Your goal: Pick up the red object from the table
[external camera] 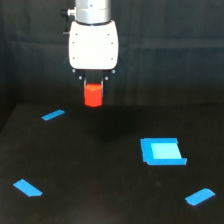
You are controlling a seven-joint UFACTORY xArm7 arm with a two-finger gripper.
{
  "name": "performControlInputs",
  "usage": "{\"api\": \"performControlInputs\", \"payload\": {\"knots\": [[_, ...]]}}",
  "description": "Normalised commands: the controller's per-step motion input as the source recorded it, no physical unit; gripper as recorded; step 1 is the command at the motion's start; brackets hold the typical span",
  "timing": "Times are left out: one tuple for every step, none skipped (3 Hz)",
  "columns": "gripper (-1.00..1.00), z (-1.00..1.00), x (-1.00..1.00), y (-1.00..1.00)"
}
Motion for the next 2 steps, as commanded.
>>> {"api": "performControlInputs", "payload": {"knots": [[-0.92, 0.12, -0.05, 0.04], [-1.00, 0.14, -0.05, -0.15]]}}
